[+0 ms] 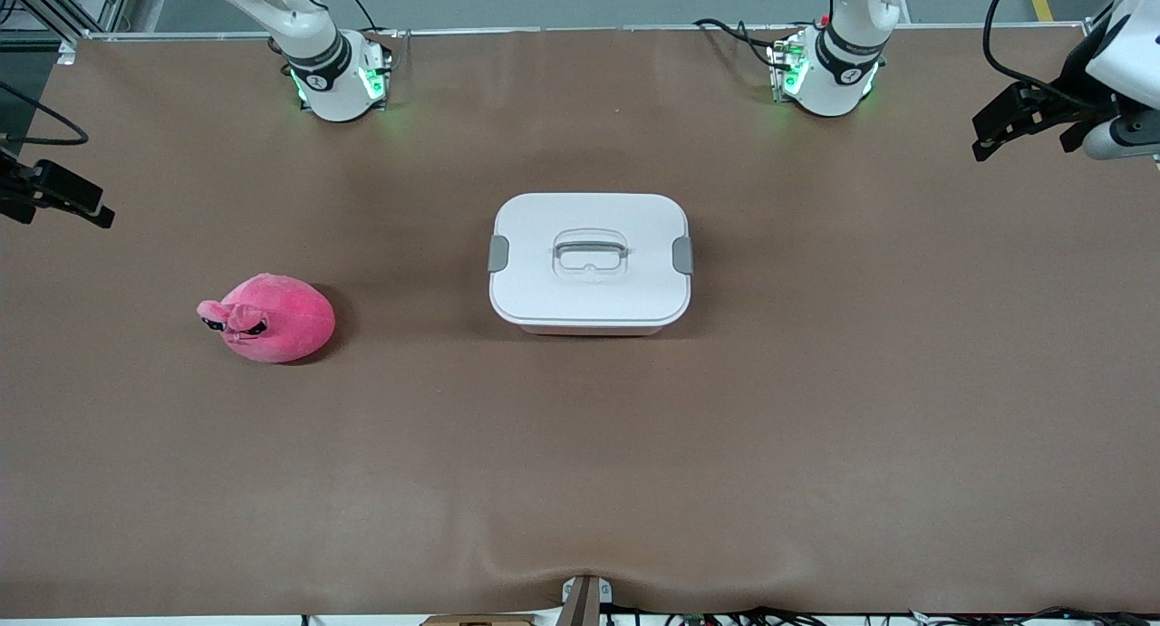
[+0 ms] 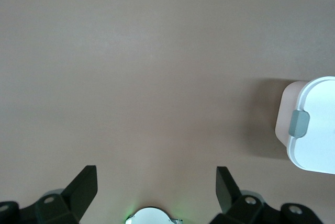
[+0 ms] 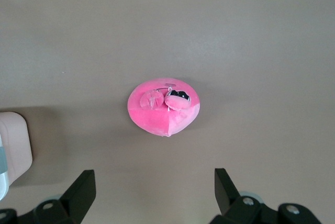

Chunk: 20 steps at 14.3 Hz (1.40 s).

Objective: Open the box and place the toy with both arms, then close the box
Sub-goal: 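Reach the left gripper to the box lid while the right gripper reaches the toy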

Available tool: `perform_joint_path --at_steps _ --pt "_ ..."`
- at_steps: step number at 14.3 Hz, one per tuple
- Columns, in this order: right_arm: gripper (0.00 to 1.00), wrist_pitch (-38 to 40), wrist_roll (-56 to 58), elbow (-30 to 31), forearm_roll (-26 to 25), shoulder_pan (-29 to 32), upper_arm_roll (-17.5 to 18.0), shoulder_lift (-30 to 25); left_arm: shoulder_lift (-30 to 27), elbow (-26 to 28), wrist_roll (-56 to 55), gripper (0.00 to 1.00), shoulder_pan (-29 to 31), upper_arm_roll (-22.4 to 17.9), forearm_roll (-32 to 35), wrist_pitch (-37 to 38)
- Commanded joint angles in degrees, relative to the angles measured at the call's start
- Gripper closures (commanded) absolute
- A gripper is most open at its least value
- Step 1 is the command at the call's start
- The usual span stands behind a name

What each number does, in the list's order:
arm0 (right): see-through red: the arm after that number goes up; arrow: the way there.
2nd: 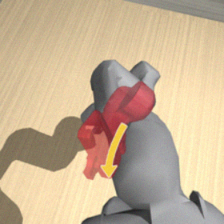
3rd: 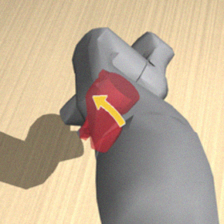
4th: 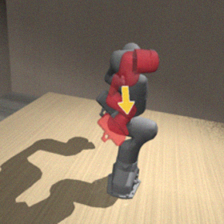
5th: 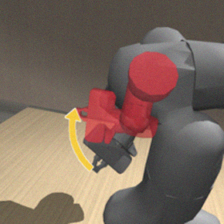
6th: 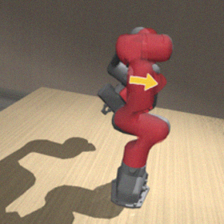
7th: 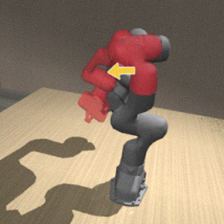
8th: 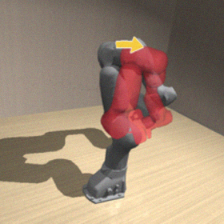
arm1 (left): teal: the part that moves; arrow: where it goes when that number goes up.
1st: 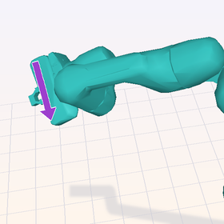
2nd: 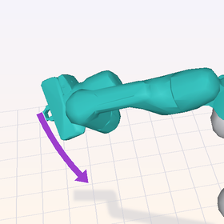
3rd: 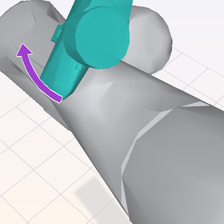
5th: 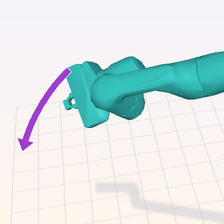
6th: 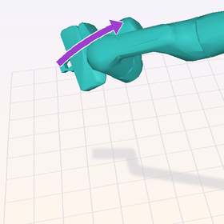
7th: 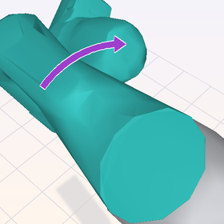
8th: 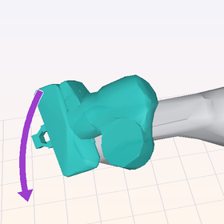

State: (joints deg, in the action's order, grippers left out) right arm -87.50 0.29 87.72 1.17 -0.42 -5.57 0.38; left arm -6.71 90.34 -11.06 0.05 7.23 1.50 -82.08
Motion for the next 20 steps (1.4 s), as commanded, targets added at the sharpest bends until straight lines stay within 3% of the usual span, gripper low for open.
perform_joint_path --at_steps 1,6,12,18,20 --pt "0.0 0.9 0.5 -1.1 0.0 0.4 0.0 0.3 -1.2 1.6 1.4 0.0 0.6 -0.1 -0.9 -1.2" --pt "0.0 0.9 2.3 -1.1 0.0 0.6 -0.1 0.2 1.2 -1.7 1.4 0.0 0.8 -0.2 -0.9 -1.2" --pt "0.0 -0.2 2.3 -0.7 -0.3 -0.1 -0.1 1.3 3.5 -1.3 -3.4 0.0 -0.7 0.9 -0.9 0.2" --pt "0.0 -8.5 6.1 4.6 0.0 0.3 -0.1 6.9 7.6 -0.4 -28.5 0.08 -0.9 11.6 -1.1 -4.1" --pt "0.0 -12.2 6.0 6.6 3.5 1.1 -0.1 9.5 9.7 0.4 -38.8 0.08 -1.0 15.5 -1.1 -7.4"
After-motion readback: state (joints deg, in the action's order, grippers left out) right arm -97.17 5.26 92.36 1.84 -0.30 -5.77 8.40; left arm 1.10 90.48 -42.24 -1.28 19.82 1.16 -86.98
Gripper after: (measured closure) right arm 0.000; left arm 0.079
